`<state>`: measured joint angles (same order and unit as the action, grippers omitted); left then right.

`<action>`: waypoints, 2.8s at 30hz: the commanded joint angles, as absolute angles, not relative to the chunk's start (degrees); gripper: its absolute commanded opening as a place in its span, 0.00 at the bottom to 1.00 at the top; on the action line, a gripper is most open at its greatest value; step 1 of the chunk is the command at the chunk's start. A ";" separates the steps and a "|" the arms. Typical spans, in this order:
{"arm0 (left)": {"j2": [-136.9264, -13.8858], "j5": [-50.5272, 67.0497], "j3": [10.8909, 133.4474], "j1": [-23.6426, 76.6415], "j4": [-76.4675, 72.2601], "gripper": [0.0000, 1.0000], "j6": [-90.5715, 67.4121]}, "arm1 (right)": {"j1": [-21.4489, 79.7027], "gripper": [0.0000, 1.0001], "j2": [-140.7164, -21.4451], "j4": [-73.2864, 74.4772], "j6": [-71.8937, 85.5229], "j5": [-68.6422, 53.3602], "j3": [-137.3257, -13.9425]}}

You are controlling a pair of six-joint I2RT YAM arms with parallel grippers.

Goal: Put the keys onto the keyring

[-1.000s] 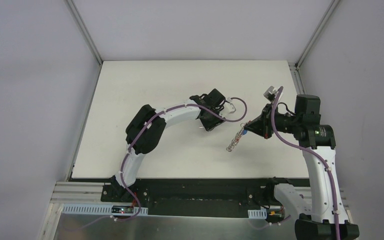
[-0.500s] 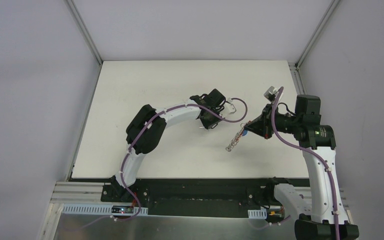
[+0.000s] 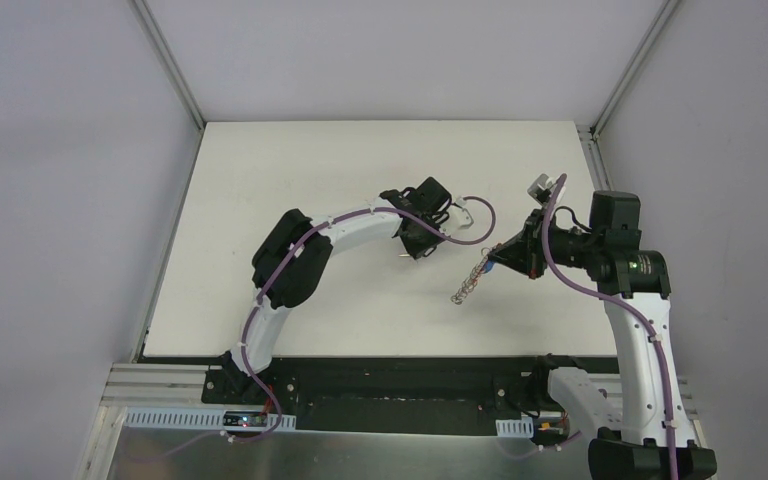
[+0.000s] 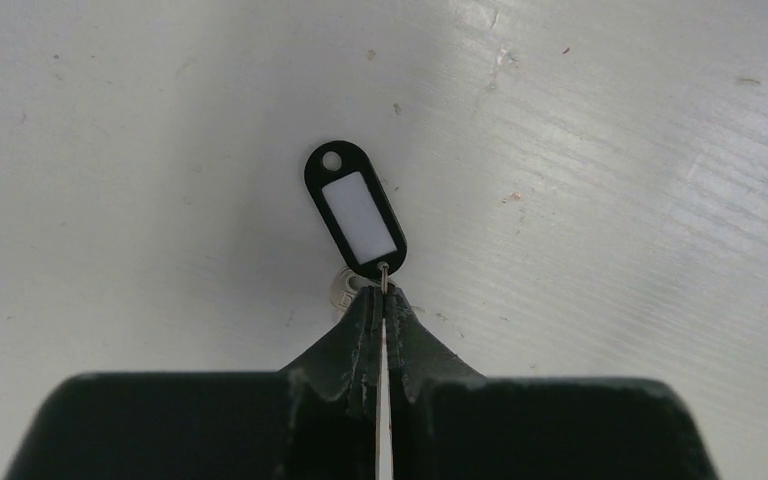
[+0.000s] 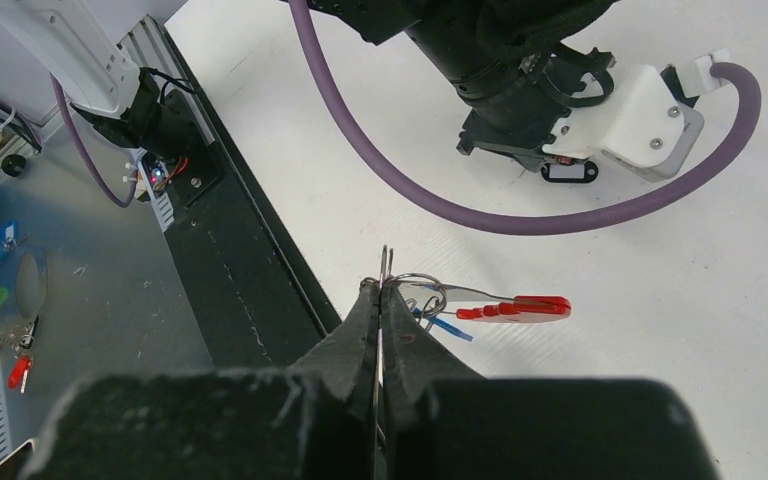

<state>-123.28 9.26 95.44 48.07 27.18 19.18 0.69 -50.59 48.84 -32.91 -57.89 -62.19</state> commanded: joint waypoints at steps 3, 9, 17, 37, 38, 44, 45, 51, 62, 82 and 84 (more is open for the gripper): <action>-120.01 12.31 97.20 48.69 30.34 0.00 21.16 | 0.18 0.00 -51.07 48.98 -34.37 -59.97 -62.70; -115.32 18.62 96.16 46.70 32.83 0.00 22.74 | 0.20 0.00 -52.68 50.25 -37.08 -61.43 -63.51; -105.46 29.32 96.29 42.55 40.86 0.00 25.34 | 0.50 0.00 -56.16 50.71 -41.09 -64.13 -64.41; -80.88 30.03 92.07 44.67 45.98 0.00 29.71 | 18.84 0.00 -67.96 17.41 -20.61 -72.71 -62.10; -80.40 29.81 91.95 45.08 46.08 0.00 29.95 | 19.59 0.00 -68.56 16.01 -19.72 -73.29 -62.32; -78.73 28.33 91.69 46.61 46.54 0.00 31.82 | 23.05 0.00 -71.96 12.50 -16.18 -76.69 -64.41; -78.67 28.10 91.67 46.66 46.44 0.00 32.30 | 23.49 0.00 -72.46 12.55 -16.17 -77.40 -64.76; -78.48 29.35 91.59 46.88 47.65 0.00 36.24 | 26.56 0.00 -74.18 12.10 -16.37 -77.93 -65.17; -78.22 34.02 90.44 47.34 48.79 0.00 41.55 | 28.60 0.00 -77.15 8.32 -12.08 -79.85 -66.07; -78.80 36.22 91.74 48.15 51.17 0.00 44.28 | 28.68 0.00 -78.38 5.43 -8.93 -80.72 -65.49; -79.17 36.23 92.53 48.14 51.47 0.00 44.13 | 28.75 0.00 -78.40 5.38 -8.95 -80.77 -65.33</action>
<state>-80.14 34.04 90.54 47.33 50.13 42.96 28.38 -78.39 8.19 -9.23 -78.41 -63.44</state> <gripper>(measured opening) 0.009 0.005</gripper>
